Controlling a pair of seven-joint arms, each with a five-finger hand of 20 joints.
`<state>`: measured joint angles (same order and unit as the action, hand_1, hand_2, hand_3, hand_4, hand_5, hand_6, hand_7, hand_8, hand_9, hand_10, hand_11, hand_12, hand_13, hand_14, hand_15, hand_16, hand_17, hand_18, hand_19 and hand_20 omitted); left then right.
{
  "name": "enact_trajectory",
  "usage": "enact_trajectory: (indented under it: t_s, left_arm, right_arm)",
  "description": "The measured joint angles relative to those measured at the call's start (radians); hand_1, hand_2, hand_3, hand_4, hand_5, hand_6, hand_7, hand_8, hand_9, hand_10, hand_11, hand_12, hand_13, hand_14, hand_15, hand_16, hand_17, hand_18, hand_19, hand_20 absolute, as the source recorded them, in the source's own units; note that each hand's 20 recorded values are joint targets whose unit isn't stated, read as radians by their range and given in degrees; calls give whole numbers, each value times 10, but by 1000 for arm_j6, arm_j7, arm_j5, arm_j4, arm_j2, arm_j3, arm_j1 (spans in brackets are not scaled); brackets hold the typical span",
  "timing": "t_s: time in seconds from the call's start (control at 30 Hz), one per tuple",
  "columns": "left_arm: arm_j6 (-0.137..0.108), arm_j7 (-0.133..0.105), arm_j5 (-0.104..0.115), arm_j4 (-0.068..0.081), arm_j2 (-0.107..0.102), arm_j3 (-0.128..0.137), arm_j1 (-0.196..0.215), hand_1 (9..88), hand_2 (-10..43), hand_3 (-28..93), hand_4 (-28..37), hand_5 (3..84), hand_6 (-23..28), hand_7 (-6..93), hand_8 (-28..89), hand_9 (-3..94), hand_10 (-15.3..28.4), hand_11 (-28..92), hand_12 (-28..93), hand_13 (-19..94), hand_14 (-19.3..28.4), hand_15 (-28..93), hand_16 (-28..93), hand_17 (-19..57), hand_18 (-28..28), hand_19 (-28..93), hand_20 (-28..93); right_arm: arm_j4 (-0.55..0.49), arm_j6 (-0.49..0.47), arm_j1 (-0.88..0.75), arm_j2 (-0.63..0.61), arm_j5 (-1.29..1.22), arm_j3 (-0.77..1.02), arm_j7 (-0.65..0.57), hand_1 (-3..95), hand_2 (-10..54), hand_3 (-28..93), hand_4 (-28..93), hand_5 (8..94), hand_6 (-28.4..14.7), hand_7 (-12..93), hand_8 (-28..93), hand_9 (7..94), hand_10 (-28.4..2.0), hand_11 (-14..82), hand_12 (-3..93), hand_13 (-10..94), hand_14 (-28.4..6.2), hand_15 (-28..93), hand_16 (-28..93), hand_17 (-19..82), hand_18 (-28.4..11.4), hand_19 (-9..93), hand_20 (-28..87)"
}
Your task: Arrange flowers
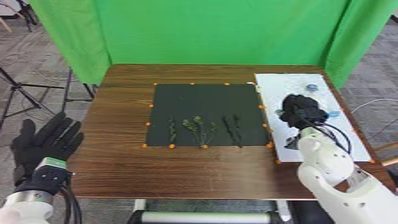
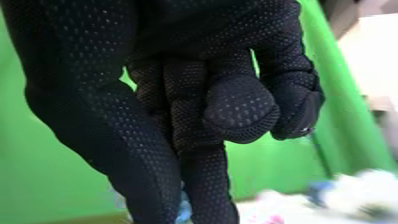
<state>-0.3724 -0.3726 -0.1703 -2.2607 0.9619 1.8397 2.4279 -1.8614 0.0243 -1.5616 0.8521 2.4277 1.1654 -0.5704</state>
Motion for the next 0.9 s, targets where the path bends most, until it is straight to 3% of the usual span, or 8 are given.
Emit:
enact_trajectory:
  t_s: [0.13, 0.27, 0.53, 0.7, 0.9]
  left_arm:
    - [4, 7, 0, 4, -2, 1, -4, 263, 128, 709, -283, 403, 79, 177, -98, 319, 145, 273, 88, 229, 143, 413, -106, -51, 120, 305, 86]
    - [11, 16, -3, 19, -6, -10, -22, 264, 127, 710, -283, 401, 78, 173, -97, 317, 144, 269, 87, 227, 142, 408, -105, -51, 120, 303, 86]
    - [12, 18, -7, 56, -32, -70, -91, 267, 134, 717, -283, 402, 77, 172, -97, 316, 144, 268, 87, 227, 141, 406, -104, -50, 119, 300, 87]
    - [13, 20, -7, 59, -42, -87, -118, 268, 135, 720, -283, 402, 76, 171, -97, 315, 145, 267, 87, 226, 140, 404, -103, -49, 118, 297, 86]
    - [16, 26, -13, 60, -50, -93, -132, 269, 135, 719, -283, 403, 76, 170, -96, 316, 145, 267, 87, 227, 139, 403, -103, -49, 118, 296, 87]
  right_arm:
    - [12, 14, 113, 32, 15, -131, 9, 596, -95, 684, -283, 726, 9, 416, 94, 874, -69, 71, 373, 749, -77, 722, 323, 387, -230, 860, 436]
    - [57, 22, 245, 117, 7, -263, 57, 594, -95, 691, -283, 726, 9, 416, 96, 874, -69, 72, 373, 748, -78, 721, 324, 388, -231, 860, 435]
    - [136, 21, 434, 281, -145, -471, 102, 591, -95, 699, -283, 728, 9, 421, 99, 874, -78, 75, 375, 755, -79, 717, 324, 396, -236, 866, 432]
    - [189, 29, 517, 350, -239, -592, 60, 591, -95, 704, -283, 730, 6, 422, 100, 874, -81, 77, 375, 761, -81, 713, 323, 399, -239, 870, 427]
    - [251, 18, 529, 406, -155, -652, 51, 591, -95, 706, -283, 729, 2, 419, 98, 871, -84, 78, 375, 761, -83, 711, 325, 399, -242, 871, 422]
